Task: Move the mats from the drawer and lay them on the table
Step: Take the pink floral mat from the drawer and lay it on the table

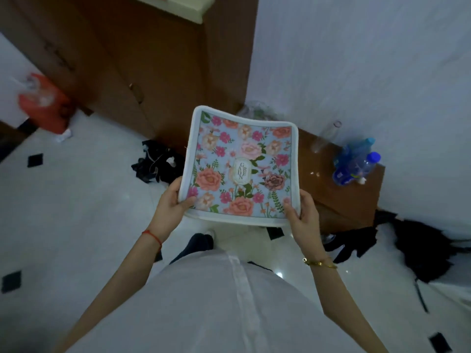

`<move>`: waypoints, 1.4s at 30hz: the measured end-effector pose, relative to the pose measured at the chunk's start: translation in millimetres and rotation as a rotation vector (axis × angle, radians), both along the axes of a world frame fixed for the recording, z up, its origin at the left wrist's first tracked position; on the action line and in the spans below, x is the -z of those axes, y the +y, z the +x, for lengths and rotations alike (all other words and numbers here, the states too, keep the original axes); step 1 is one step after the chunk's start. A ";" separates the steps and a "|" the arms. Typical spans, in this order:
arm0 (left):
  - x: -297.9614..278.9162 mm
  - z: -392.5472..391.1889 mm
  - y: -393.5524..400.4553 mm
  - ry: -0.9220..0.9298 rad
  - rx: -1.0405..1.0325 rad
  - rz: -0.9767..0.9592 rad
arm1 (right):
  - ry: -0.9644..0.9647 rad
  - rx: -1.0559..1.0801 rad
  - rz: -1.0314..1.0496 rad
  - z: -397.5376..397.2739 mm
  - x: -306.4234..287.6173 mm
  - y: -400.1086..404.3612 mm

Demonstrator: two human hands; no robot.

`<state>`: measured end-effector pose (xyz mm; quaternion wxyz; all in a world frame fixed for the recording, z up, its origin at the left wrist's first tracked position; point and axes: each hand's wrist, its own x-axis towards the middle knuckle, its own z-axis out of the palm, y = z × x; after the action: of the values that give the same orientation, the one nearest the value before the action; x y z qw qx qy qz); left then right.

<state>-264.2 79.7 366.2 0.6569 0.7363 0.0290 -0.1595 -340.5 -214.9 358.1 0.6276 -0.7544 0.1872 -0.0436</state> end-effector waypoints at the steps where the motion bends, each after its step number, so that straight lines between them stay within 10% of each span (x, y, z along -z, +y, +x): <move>1: -2.3 -20.6 -1.7 -0.007 -0.061 -0.013 | 0.001 -0.053 -0.006 -3.7 -0.6 -4.8; 21: -34.2 -444.2 21.8 0.005 -1.320 -0.024 | -0.003 -1.171 0.024 -124.4 -19.0 157.5; 42: -43.1 -920.4 16.1 0.014 -2.077 0.076 | 0.085 -1.951 0.091 -554.7 -33.7 371.7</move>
<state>-1184.6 95.7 409.4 0.4470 0.3681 0.6579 0.4815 -895.2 156.8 391.8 0.4093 -0.5542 -0.4952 0.5292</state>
